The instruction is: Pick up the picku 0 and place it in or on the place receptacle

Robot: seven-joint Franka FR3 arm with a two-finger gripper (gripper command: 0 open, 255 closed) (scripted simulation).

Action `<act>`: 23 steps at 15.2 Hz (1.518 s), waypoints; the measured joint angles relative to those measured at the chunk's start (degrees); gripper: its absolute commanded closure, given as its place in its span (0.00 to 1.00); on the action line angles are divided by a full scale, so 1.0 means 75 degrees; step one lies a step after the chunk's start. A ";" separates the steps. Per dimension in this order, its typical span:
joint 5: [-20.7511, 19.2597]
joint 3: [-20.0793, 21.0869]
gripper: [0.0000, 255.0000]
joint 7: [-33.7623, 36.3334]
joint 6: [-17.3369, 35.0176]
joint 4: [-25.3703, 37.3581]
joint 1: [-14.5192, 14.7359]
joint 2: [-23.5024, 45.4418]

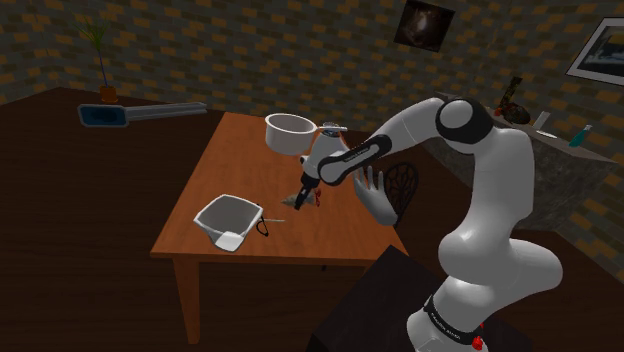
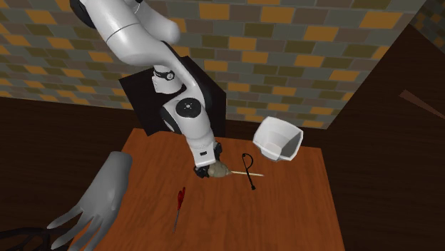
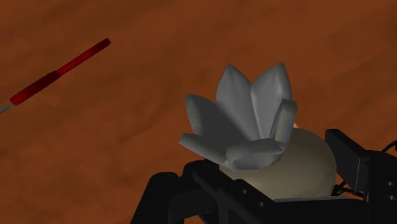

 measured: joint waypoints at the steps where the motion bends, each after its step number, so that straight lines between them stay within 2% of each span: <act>1: 0.0060 0.0076 1.00 -0.0019 -0.0043 -0.0051 -0.0057 -0.0093; 23: 0.1584 0.1621 1.00 -0.0900 -0.1569 0.0049 -0.1253 -0.1622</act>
